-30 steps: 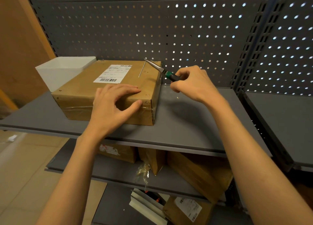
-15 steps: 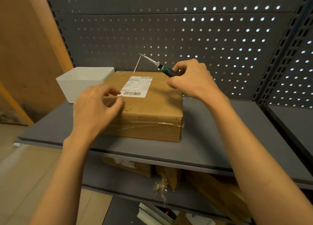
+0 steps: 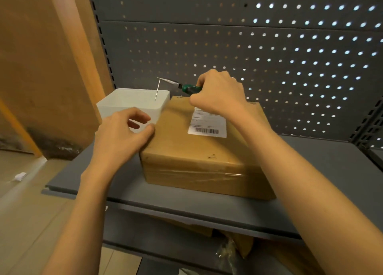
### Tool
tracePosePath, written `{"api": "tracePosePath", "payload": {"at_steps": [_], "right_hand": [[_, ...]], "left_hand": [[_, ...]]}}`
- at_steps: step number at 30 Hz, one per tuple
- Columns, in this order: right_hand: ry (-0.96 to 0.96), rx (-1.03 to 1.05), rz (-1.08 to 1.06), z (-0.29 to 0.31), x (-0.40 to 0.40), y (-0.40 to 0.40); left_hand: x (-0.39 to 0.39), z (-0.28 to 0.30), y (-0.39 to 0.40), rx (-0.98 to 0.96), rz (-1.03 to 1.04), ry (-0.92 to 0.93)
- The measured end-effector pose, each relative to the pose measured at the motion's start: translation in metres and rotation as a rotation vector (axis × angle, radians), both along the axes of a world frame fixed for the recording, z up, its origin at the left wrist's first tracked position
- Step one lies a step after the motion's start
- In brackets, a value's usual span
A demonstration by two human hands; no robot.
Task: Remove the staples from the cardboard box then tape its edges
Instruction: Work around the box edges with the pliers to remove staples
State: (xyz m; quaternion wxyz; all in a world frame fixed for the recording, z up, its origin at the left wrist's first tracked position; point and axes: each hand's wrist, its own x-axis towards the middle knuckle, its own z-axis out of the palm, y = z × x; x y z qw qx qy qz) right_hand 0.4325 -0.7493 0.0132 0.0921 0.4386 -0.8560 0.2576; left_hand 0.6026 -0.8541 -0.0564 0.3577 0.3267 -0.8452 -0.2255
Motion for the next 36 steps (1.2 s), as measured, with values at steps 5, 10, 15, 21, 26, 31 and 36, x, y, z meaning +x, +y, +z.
{"api": "tracePosePath", "payload": {"at_steps": [5,10,15,21,26,31,36], "right_hand": [[0.073,0.074,-0.026,-0.005,0.007,-0.04],[0.122,0.215,-0.012,-0.014,0.012,-0.06],[0.081,0.211,-0.053,-0.014,0.013,-0.061],[0.057,0.218,-0.144,-0.007,0.008,-0.045],[0.015,0.243,-0.198,-0.002,-0.002,-0.027],[-0.054,0.215,-0.225,0.002,-0.021,-0.005],[-0.171,0.242,-0.235,-0.003,-0.038,0.009]], "left_hand": [[-0.001,-0.002,-0.02,-0.033,-0.035,-0.025],[-0.002,-0.006,-0.034,-0.039,-0.078,-0.043],[-0.009,-0.01,-0.042,0.001,-0.153,-0.074],[-0.025,-0.015,-0.039,0.059,-0.264,-0.212],[-0.033,-0.016,-0.028,0.065,-0.324,-0.198],[-0.04,-0.011,-0.015,0.003,-0.327,-0.212],[-0.066,-0.01,-0.015,0.019,-0.352,-0.05]]}}
